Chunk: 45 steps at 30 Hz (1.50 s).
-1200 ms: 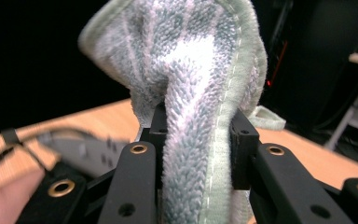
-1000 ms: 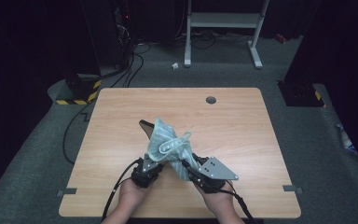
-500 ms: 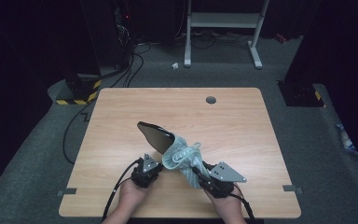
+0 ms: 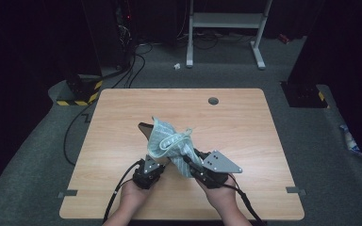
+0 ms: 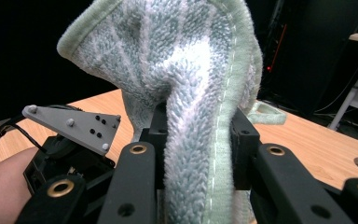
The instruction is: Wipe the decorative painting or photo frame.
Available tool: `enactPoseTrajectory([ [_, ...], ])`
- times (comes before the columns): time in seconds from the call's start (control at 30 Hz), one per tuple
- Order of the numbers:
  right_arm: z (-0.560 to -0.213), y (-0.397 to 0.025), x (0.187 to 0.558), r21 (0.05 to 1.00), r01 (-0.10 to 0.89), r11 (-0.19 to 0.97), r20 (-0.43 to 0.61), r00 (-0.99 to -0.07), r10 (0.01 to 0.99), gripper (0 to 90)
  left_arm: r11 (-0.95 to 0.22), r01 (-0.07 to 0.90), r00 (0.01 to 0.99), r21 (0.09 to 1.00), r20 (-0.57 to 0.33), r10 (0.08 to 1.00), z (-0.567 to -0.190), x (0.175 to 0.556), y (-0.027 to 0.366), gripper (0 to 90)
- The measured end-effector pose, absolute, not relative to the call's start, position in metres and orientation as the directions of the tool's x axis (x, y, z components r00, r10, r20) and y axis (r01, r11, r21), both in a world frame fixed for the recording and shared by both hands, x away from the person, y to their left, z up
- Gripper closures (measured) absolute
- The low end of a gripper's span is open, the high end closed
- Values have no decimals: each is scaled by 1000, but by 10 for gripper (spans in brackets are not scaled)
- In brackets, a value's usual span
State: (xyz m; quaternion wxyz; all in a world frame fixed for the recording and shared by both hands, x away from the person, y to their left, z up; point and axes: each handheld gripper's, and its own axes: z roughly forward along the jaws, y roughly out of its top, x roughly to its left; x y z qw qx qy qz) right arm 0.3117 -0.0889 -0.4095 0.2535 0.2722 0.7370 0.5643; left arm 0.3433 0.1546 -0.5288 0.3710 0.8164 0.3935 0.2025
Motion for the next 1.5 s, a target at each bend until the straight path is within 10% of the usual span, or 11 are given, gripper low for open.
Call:
enactPoseTrajectory([
  [1.07,-514,-109,342,824,415,387,24,-706,708,689,-413,491,605,767,42,795,-529,344,155,875],
  [1.5,-464,-122,322,900,308,309,-3,-704,710,680,-417,487,604,768,49,796,-529,343,154,873],
])
